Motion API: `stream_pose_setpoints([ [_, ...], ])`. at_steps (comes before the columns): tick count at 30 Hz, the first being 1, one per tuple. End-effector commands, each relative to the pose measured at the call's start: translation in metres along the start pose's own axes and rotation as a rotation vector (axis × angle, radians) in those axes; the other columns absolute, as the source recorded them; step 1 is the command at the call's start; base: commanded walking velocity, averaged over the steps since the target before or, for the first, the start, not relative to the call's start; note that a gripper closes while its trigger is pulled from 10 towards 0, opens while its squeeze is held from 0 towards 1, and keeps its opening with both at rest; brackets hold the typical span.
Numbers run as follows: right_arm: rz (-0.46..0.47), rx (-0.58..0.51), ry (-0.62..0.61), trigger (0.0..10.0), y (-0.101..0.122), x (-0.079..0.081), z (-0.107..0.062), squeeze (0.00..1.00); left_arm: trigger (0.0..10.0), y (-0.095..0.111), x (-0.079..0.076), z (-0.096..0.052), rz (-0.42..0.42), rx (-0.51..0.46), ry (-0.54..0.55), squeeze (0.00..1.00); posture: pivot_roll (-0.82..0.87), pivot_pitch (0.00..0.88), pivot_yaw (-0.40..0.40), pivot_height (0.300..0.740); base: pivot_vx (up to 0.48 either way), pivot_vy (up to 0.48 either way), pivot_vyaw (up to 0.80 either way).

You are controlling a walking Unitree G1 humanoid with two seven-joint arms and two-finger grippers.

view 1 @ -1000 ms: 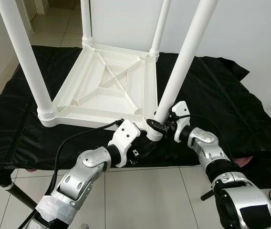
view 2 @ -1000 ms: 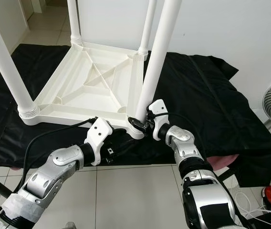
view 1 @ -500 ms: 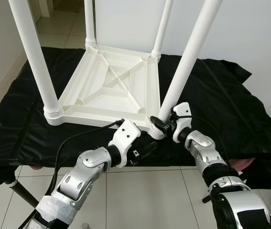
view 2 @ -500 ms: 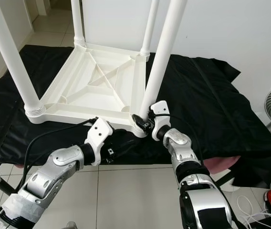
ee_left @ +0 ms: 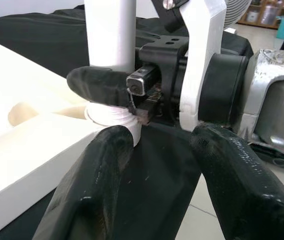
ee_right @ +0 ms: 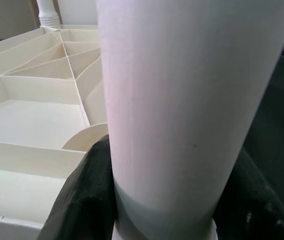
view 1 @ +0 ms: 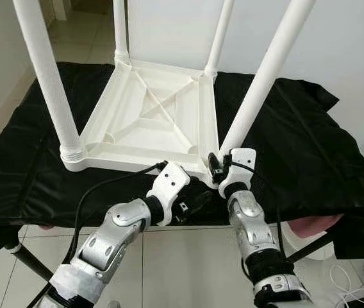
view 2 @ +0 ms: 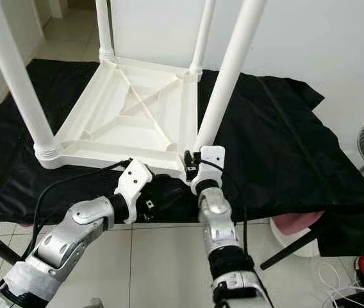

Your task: Building children table

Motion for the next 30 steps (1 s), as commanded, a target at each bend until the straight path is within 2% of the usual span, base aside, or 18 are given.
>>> stream_pose_setpoints([
  [1,-0.009,0.049,-0.010,10.0,-0.013,0.001,-0.006,0.00,10.0,-0.002,-0.008,0.002,0.007,0.005,-0.061,0.00,0.03,0.000,-0.099,0.740,0.000,0.000,0.00],
  [3,-0.022,0.041,0.005,10.0,-0.010,0.007,-0.007,0.00,10.0,-0.002,-0.008,0.002,0.006,0.004,-0.060,0.00,0.03,0.000,-0.097,0.740,0.000,0.000,0.00],
  [9,-0.038,0.046,0.007,10.0,-0.007,0.007,-0.008,0.00,10.0,-0.002,-0.009,0.002,0.006,0.005,-0.061,0.00,0.03,0.000,-0.103,0.740,0.000,0.000,0.00],
  [10,-0.014,0.045,0.041,10.0,-0.006,0.011,-0.008,1.00,10.0,-0.002,-0.009,0.002,0.006,0.005,-0.061,0.00,0.03,0.000,-0.104,0.740,0.000,0.000,0.00],
  [14,0.006,0.025,0.099,10.0,-0.001,0.014,-0.009,1.00,10.0,-0.003,-0.008,0.001,0.007,0.006,-0.058,0.00,0.04,0.000,-0.105,0.740,0.000,0.000,0.00],
  [18,-0.022,0.009,0.167,10.0,0.005,0.005,-0.006,1.00,10.0,-0.003,-0.008,0.000,0.008,0.009,-0.056,0.00,0.04,0.000,-0.104,0.740,0.000,0.000,0.00],
  [20,-0.068,0.033,0.280,10.0,0.005,-0.006,-0.004,1.00,10.0,-0.004,-0.008,-0.002,0.009,0.010,-0.054,0.00,0.04,0.000,-0.105,0.740,0.000,0.000,0.00],
  [22,-0.092,0.030,0.320,10.0,0.007,-0.009,-0.003,1.00,10.0,-0.004,-0.008,-0.002,0.009,0.011,-0.054,0.00,0.03,0.000,-0.103,0.740,0.000,0.000,0.00],
  [23,-0.091,0.037,0.352,10.0,0.008,-0.012,-0.003,0.06,10.0,-0.004,-0.007,-0.002,0.009,0.011,-0.053,0.00,0.03,0.000,-0.099,0.740,0.000,0.000,0.00],
  [24,-0.093,0.042,0.408,10.0,0.009,-0.012,-0.003,0.00,10.0,-0.003,-0.007,-0.002,0.009,0.010,-0.054,0.00,0.03,0.000,-0.098,0.740,0.000,0.000,0.00],
  [28,-0.111,0.041,0.454,10.0,0.010,-0.013,-0.003,0.00,10.0,-0.003,-0.007,-0.001,0.010,0.010,-0.054,0.00,0.03,0.000,-0.095,0.740,0.000,0.000,0.00],
  [30,-0.139,0.064,0.555,10.0,0.009,-0.010,-0.002,0.00,10.0,-0.002,-0.006,-0.001,0.010,0.008,-0.054,0.00,0.03,0.000,-0.086,0.740,0.000,0.000,0.00],
])
Point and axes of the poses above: a point about 5 cm out from each wrist's last joint towards the gripper, its own z axis pointing out of the wrist towards the gripper, its own y axis along the axis of the wrist's last joint, x = y × z, the point moved 6 cm from there along z, pointing out of the wrist towards the gripper, and after that the axes turned 1 degree about z, right-handed, at the moved point
